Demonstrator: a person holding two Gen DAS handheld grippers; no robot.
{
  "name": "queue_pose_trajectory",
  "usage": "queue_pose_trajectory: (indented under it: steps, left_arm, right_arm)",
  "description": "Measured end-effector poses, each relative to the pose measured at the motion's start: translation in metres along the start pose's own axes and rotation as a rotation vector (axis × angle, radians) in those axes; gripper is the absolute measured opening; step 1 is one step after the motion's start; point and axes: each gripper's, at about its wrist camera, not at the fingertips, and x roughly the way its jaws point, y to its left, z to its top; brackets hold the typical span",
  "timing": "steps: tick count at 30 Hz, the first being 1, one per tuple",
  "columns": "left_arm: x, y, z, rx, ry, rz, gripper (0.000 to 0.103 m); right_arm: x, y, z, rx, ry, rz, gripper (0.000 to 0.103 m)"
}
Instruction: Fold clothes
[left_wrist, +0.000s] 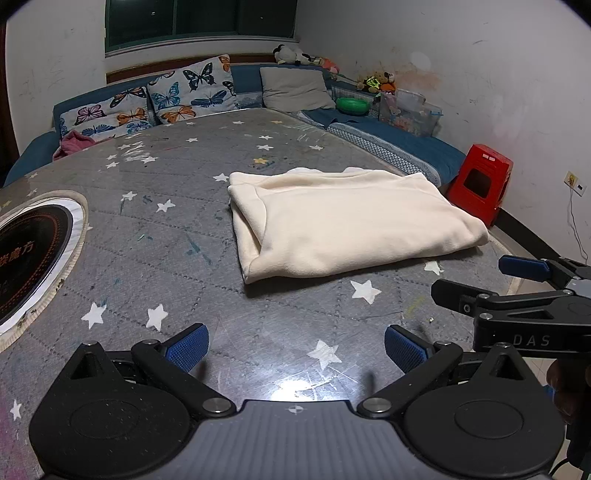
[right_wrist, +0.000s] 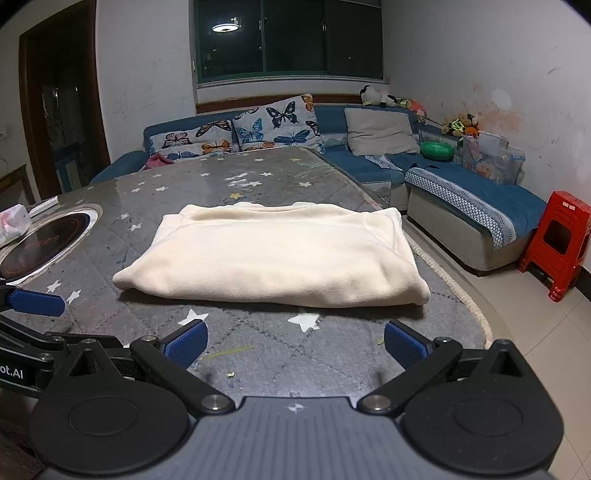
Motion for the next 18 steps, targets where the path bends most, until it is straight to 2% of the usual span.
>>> queue_pose_trajectory:
  steps: [18]
  left_arm:
    - [0.0029,0.0015,0.0025,0.003,0.008,0.002,0.103]
  right_arm:
    - [0.0044,0.0025,0.0014,0.004,0.003,0.007,0.103]
